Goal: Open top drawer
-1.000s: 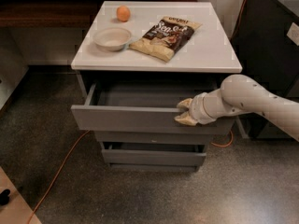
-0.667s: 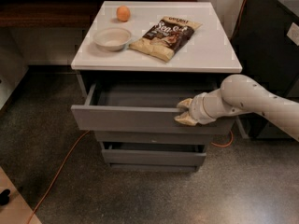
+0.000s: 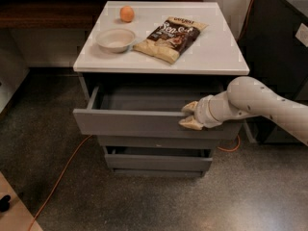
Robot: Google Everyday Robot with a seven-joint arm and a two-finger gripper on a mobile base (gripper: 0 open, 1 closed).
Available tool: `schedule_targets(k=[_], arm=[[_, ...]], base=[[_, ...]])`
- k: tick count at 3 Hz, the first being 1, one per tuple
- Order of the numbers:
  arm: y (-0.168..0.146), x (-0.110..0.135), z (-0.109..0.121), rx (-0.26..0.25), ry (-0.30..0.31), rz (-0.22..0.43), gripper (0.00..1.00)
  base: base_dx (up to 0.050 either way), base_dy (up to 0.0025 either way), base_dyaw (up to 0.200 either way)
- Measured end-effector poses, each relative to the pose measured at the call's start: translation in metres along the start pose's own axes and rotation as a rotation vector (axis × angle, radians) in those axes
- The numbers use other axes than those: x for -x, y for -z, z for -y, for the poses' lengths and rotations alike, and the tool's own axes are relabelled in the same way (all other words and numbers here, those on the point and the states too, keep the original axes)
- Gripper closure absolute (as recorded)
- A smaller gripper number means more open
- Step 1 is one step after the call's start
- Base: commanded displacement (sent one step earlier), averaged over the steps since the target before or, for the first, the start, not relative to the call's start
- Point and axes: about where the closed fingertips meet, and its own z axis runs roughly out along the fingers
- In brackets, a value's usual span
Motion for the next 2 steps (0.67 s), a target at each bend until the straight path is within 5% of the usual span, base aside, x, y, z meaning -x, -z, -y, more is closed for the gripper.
schedule_targets(k=[1, 2], arm=[[0.000, 0.000, 0.000, 0.000, 0.000, 0.000, 0.20], [0.006, 0.012, -0.019, 0.027, 0.004, 0.030, 0.42]], base=[[0.000, 0.00000, 0.000], [0.000, 0.00000, 0.000]])
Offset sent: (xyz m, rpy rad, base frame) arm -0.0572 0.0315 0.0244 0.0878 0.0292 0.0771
